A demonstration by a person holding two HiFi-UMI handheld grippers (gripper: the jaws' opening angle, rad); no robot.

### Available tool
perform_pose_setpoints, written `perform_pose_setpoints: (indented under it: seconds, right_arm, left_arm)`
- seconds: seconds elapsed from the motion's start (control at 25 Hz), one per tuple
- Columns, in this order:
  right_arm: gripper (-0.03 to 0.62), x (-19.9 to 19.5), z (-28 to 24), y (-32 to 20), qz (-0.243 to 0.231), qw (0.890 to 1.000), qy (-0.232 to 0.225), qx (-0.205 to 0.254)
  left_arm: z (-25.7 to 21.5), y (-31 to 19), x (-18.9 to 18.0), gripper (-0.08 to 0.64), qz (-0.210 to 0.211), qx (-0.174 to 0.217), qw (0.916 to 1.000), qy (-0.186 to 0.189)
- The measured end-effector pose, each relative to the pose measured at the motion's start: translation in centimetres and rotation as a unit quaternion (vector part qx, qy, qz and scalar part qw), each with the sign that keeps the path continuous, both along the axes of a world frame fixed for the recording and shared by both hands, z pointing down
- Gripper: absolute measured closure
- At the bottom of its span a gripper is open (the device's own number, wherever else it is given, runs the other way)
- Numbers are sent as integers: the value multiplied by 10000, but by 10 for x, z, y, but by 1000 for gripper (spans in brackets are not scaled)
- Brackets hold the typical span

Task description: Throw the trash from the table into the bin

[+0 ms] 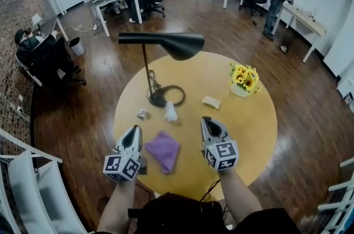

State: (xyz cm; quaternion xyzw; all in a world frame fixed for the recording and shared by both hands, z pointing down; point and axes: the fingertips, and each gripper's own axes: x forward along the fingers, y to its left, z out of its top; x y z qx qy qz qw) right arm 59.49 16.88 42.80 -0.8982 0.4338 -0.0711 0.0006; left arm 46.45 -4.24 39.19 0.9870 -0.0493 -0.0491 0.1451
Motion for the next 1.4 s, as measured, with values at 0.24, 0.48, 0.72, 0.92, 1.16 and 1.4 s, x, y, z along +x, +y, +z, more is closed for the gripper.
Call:
perform_pose_setpoints:
  seconds: [0.24,0.48,0.72,0.92,1.16,1.4]
  right_arm:
    - [591,9,-14,45,716,9966,231,-327]
    - [591,8,-20,53,1037,9930,314,-469]
    - [591,9,1,55,1147,9911,131,-657]
    - [591,15,23,64,1250,9894,-124,-736]
    - [591,15,55,77,1397,9851,-538,-849]
    - [591,11,88,97,1423,9787,-755,-1272]
  left_arm:
    - [4,18,37,541,760,-131,9970,-17]
    - [14,22,58,541,1095,-195,9937,-129]
    - [44,24,85,541,1257,-205,9904,-539]
    - [74,26,112,499,1224,-135,9876,-977]
    - [117,33,152,335,1208,121,9726,-1982]
    - [177,35,202,254,1174,196,9510,-2853]
